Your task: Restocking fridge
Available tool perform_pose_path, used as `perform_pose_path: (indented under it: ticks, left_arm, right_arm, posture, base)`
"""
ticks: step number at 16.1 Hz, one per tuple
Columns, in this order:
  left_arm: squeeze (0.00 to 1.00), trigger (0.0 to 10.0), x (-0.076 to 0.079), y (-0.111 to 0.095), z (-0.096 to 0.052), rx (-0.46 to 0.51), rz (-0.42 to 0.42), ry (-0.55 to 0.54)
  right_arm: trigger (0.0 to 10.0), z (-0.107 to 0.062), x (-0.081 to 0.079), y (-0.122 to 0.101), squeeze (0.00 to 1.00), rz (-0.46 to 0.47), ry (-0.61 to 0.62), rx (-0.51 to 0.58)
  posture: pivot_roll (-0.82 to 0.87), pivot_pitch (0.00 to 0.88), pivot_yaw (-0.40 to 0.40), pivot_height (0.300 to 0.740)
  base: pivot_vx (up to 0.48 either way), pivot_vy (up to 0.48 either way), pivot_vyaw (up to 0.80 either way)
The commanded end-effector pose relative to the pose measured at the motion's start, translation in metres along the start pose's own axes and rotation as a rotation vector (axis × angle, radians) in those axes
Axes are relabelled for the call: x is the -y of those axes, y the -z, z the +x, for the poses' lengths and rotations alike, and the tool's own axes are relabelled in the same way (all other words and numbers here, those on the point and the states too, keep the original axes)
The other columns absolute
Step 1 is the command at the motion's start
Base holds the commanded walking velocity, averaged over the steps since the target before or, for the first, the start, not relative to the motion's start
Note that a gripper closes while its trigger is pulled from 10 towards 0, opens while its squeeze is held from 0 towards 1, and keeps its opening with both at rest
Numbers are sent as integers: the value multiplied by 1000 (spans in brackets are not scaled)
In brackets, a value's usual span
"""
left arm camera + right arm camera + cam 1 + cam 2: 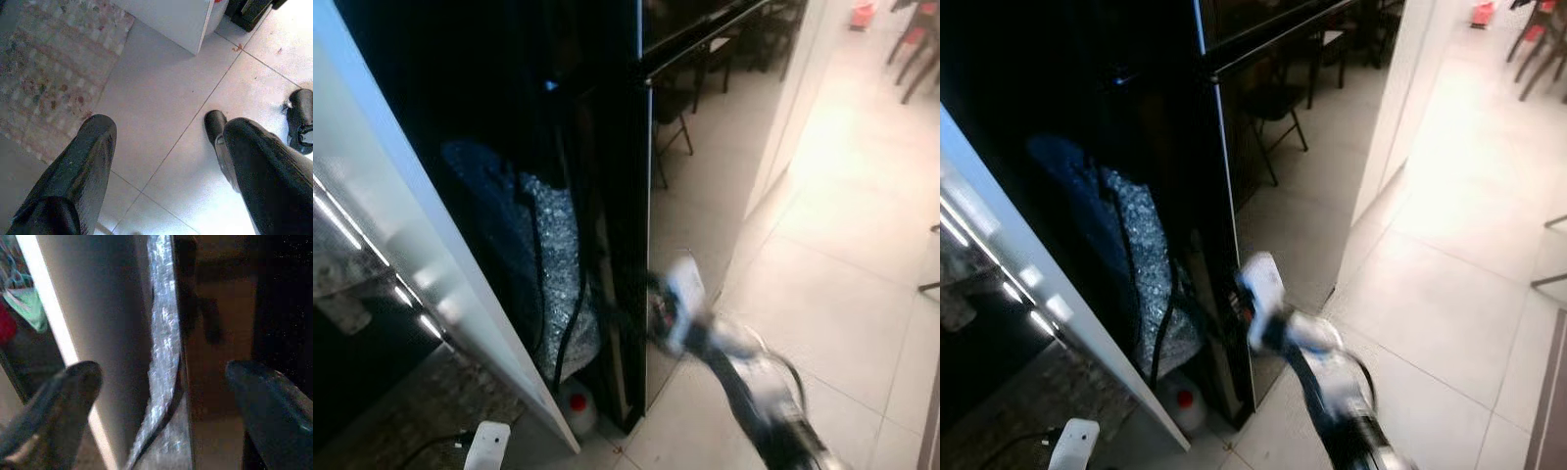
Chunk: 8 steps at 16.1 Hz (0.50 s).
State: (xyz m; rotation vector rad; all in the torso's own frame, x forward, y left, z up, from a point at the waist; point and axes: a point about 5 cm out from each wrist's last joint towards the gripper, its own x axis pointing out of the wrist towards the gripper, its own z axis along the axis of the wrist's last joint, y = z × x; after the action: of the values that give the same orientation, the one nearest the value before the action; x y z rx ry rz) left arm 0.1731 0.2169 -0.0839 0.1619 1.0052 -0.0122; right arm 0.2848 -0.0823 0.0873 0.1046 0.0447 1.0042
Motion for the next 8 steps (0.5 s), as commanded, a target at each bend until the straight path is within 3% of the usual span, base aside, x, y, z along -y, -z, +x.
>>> perform_pose_path:
  ticks: [1, 3, 5, 6, 8]
  left_arm:
    - [0, 10000, -3, 6, -1, -23, -10, -4]
    - [0, 10000, -2, 7, -1, -25, -6, -1]
    - [0, 10000, -2, 7, -1, -27, -3, 0]
    - [0, 10000, -2, 7, -1, -27, 2, 1]
    - [0, 10000, -2, 6, -1, -23, -4, -3]
  right_arm:
    - [10000, -7, -8, -7, 0, -10, -15, 27]
    - [10000, -29, -15, -8, 0, 19, 17, 49]
    - [10000, -42, -5, -12, 0, 107, 140, 148]
    - [10000, -71, 35, 2, 0, 157, 476, 191]
    - [10000, -108, 66, 16, 0, 240, 798, 207]
  posture:
    - [-202, 0, 69, 740]
    - [-207, 0, 67, 740]
    - [-219, 0, 67, 740]
    - [-210, 0, 65, 740]
    - [-206, 0, 66, 740]
  base:
    - [0, 0, 0]
    - [0, 0, 0]
    - [0, 0, 0]
    - [0, 0, 0]
    - [0, 0, 0]
